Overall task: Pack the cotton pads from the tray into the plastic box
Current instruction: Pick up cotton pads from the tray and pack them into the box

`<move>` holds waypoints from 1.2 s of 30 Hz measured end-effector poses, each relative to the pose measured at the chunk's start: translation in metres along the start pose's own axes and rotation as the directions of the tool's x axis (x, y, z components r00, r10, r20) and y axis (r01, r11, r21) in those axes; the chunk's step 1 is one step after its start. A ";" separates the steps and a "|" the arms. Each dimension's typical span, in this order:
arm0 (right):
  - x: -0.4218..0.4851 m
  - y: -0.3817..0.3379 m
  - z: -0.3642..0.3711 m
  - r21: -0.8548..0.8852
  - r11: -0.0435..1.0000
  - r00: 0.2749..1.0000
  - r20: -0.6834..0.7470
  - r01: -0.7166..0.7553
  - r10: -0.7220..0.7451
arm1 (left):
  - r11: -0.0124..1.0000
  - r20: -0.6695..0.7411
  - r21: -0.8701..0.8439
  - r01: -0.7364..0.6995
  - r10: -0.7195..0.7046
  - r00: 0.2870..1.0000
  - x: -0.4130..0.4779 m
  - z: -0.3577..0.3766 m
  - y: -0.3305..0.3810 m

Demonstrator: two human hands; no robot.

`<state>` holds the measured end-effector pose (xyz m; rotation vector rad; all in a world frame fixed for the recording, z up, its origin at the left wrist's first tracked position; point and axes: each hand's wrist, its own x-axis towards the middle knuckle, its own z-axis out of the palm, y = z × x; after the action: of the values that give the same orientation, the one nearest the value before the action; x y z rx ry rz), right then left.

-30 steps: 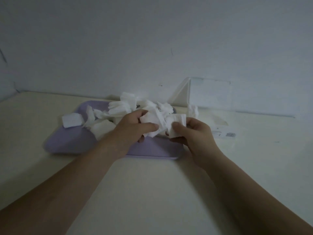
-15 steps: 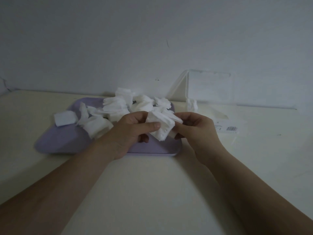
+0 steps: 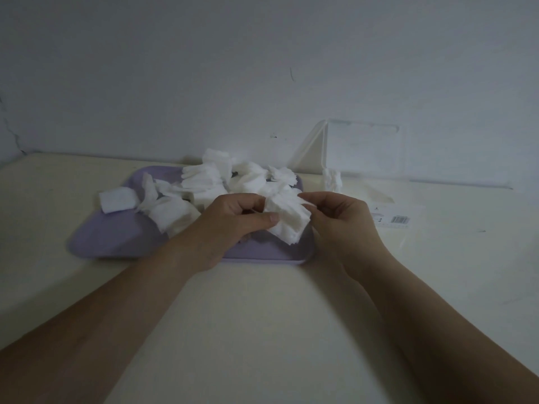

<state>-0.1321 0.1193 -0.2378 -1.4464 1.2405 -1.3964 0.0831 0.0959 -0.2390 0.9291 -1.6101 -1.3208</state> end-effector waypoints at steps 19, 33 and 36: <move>-0.001 0.002 0.000 0.048 0.997 0.972 0.223 0.062 -0.071 | 0.978 -0.207 0.202 -0.057 0.100 0.973 0.003 0.009 -0.009; -0.013 0.002 0.015 -0.480 0.852 0.962 0.260 0.208 -0.088 | 0.867 -0.135 0.494 -0.061 0.146 0.980 0.003 0.009 -0.005; -0.016 0.006 0.022 -0.518 0.814 0.941 0.323 0.263 -0.098 | 0.837 -0.053 0.537 -0.105 0.157 0.986 0.002 0.011 -0.007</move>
<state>-0.1098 0.1308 -0.2501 -2.1341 1.4109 -0.9179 0.0720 0.0973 -0.2464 1.1614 -1.9705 -0.7201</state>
